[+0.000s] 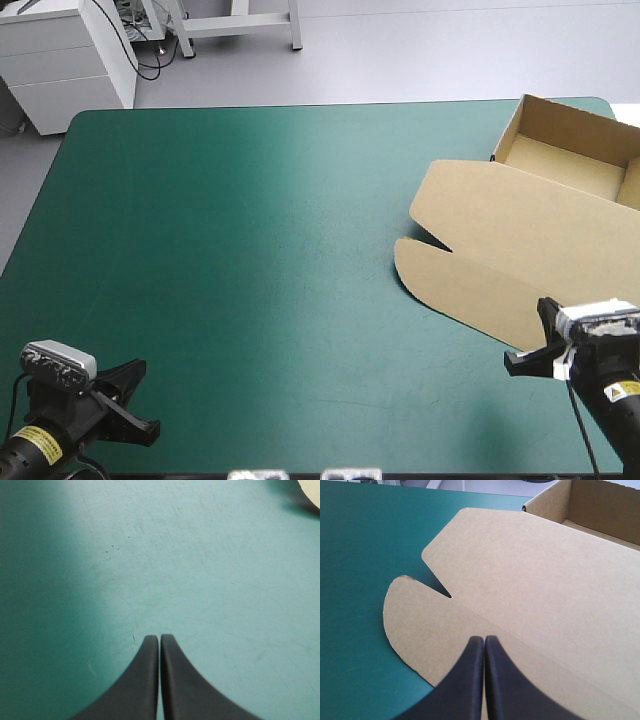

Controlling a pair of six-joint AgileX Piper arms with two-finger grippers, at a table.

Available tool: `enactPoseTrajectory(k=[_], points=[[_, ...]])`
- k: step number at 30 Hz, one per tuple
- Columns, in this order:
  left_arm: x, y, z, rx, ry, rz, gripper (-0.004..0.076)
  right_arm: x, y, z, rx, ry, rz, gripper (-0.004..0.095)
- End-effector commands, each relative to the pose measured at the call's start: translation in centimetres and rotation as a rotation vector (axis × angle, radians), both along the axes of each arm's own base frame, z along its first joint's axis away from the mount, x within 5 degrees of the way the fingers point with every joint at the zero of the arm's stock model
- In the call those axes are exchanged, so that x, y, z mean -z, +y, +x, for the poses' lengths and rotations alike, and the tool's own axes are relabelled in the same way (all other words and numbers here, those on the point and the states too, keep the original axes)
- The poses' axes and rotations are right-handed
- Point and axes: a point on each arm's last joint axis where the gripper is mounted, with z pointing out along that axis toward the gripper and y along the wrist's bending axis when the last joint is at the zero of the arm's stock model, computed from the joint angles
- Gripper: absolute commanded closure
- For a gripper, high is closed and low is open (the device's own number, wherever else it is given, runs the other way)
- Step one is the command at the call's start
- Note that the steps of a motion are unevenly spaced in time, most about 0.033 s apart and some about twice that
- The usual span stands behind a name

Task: Fold the box

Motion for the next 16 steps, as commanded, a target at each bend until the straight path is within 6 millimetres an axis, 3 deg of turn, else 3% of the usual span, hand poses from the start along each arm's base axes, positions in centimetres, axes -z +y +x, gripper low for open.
enactPoseTrajectory(k=[1,7,16], points=[[-0.9,-0.3,0.4,0.013,-0.069,-0.035,0.0731,-0.3,-0.2,-1.5,0.062,-0.106,0.030,0.0912],[1.1,-0.5,0.8,0.015,-0.020,-0.011,0.0731,0.7,-0.5,-3.5,0.141,-0.098,0.019,0.0912],[1.4,-0.7,1.1,0.019,-0.050,-0.027,0.0731,1.1,-0.3,-4.0,0.119,-0.026,0.025,0.0912]])
